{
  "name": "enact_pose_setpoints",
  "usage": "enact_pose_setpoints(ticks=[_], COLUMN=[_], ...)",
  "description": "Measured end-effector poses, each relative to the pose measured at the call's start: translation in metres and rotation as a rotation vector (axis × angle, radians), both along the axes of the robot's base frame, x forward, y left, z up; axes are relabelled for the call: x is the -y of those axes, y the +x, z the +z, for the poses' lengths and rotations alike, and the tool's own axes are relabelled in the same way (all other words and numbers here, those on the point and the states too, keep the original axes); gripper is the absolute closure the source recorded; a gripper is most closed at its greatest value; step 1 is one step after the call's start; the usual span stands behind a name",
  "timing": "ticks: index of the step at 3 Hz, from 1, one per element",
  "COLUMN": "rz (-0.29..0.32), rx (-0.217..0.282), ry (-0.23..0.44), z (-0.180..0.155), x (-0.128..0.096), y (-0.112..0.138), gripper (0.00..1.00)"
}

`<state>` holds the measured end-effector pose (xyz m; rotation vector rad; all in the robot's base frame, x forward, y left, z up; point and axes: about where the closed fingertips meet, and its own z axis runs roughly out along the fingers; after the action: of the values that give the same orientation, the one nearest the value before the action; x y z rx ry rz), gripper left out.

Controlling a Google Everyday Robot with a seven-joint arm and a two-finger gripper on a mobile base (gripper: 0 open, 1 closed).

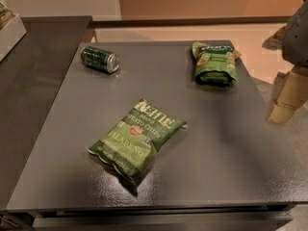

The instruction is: Pick green can

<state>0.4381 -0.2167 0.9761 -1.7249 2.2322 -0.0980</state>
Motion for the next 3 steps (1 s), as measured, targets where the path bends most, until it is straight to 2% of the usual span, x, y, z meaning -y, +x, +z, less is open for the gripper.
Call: enact_pose_setpoints(ticks=[1,2,3], rz=[0.0,0.004,0.013], rx=[0.0,-0.007,0.001], ry=[0.0,0.034,0.078], z=[0.0,0.001,0.001], x=[0.0,-0.01,-0.039], y=[0.0,0.009,0.027], gripper=[0.0,0.0,0.0])
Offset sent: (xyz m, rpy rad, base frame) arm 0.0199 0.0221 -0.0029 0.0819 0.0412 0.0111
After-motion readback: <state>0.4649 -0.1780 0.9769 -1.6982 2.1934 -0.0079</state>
